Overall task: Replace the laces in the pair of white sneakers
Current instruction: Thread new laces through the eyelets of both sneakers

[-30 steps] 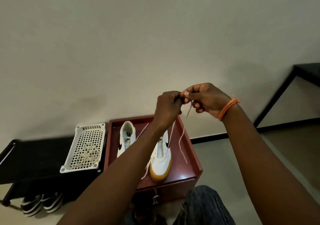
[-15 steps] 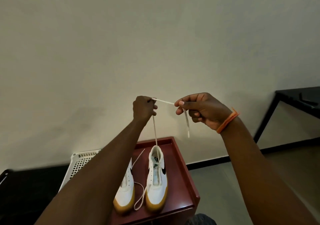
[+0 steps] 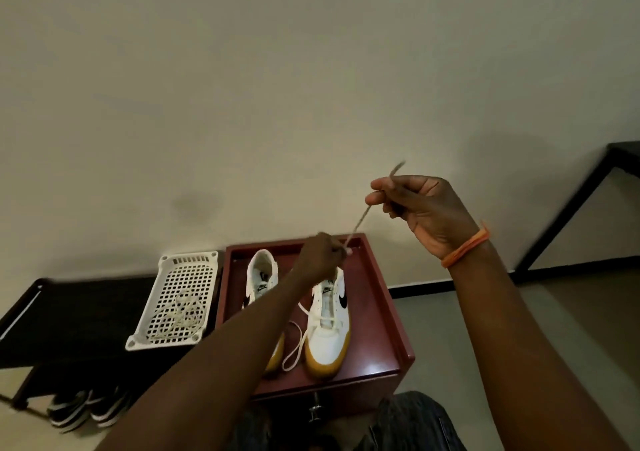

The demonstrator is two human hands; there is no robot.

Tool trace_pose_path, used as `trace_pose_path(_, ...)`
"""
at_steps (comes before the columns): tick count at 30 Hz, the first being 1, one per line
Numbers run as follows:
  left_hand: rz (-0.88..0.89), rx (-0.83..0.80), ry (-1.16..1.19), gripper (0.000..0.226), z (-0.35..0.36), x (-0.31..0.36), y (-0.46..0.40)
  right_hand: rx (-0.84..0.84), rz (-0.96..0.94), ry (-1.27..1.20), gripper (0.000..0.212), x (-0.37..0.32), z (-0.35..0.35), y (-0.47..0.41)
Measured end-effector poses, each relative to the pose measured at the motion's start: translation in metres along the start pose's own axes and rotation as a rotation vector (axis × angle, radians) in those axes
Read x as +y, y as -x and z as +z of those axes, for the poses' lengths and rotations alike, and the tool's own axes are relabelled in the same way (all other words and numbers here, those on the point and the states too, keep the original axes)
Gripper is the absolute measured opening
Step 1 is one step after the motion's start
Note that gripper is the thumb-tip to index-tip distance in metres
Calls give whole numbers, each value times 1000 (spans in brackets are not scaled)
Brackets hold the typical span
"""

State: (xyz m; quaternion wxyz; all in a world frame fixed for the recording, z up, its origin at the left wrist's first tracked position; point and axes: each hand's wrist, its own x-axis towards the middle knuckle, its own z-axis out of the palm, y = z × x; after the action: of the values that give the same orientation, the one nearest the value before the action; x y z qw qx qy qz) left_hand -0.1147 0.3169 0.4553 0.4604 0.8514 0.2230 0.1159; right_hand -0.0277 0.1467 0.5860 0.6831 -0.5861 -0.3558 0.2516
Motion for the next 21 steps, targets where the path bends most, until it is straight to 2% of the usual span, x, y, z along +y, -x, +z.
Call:
trace_pose_path(5,-8,-134,78,32,70,-51,31,186,79,50,20,59,6,-18)
trace_pose_path(8,12,-239,42,30,103,-75,44,141,157,-58,15,96,12,-26)
trace_pose_path(11,111,-355,-104,18,131,-93,55,73,263,-223,15,136,26,-25)
trace_pose_path(13,131,-437,-187,28,145,-89,62,100,348,-190,17,165,37,-23)
trace_pose_path(16,33,-601,-242,26,156,-80,59,141,414,-135,16,202,46,-20)
trace_pose_path(18,-56,-707,-187,25,151,-82,58,141,438,-35,16,221,46,-16)
trace_pose_path(20,-143,-656,-54,27,137,-94,60,150,485,79,13,242,44,-10)
trace_pose_path(21,-150,-537,-56,25,128,-102,61,178,517,99,13,250,42,-4)
